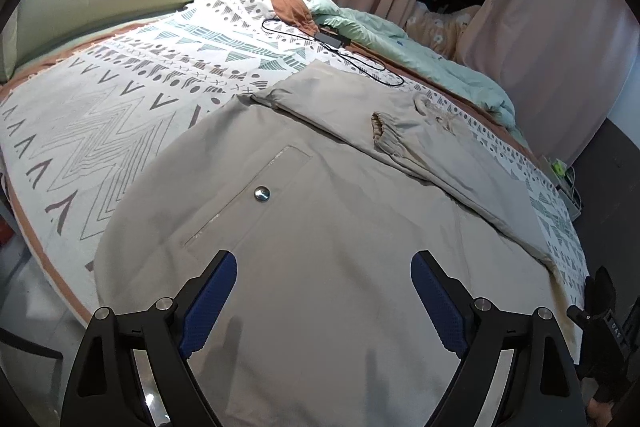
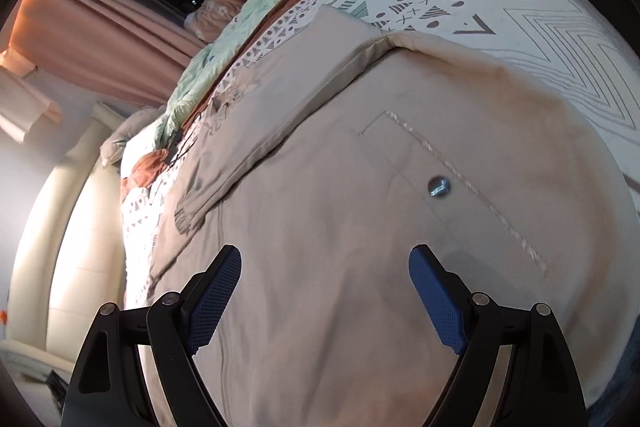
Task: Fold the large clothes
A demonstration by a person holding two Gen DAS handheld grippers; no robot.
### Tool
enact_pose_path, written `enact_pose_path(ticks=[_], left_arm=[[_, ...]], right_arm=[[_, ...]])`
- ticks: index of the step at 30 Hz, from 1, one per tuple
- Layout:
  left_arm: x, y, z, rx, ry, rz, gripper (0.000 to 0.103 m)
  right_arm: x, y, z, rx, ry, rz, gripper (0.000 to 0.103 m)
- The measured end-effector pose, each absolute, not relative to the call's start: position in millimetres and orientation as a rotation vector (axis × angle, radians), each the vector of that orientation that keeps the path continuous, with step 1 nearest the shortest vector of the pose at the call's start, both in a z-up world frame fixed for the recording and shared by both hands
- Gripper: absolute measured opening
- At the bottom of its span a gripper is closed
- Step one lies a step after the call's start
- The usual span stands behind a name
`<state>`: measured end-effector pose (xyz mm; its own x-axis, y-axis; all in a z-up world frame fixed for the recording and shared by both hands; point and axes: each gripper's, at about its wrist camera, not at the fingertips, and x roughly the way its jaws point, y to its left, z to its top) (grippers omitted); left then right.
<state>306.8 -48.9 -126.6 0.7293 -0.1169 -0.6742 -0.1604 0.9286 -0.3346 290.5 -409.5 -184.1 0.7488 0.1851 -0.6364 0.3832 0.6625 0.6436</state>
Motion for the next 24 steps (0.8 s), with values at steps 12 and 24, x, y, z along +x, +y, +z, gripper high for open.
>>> enact_pose_path(ticks=[12, 24], left_arm=[[225, -27, -113, -0.488, 0.7, -0.055, 0.089], [160, 14, -103, -0.503, 0.661, -0.065, 0.089]], right_arm=[[206, -387, -165, 0.862, 0.659, -0.03, 0.086], [132, -407, -160, 0.795, 0.637, -0.04, 0.086]])
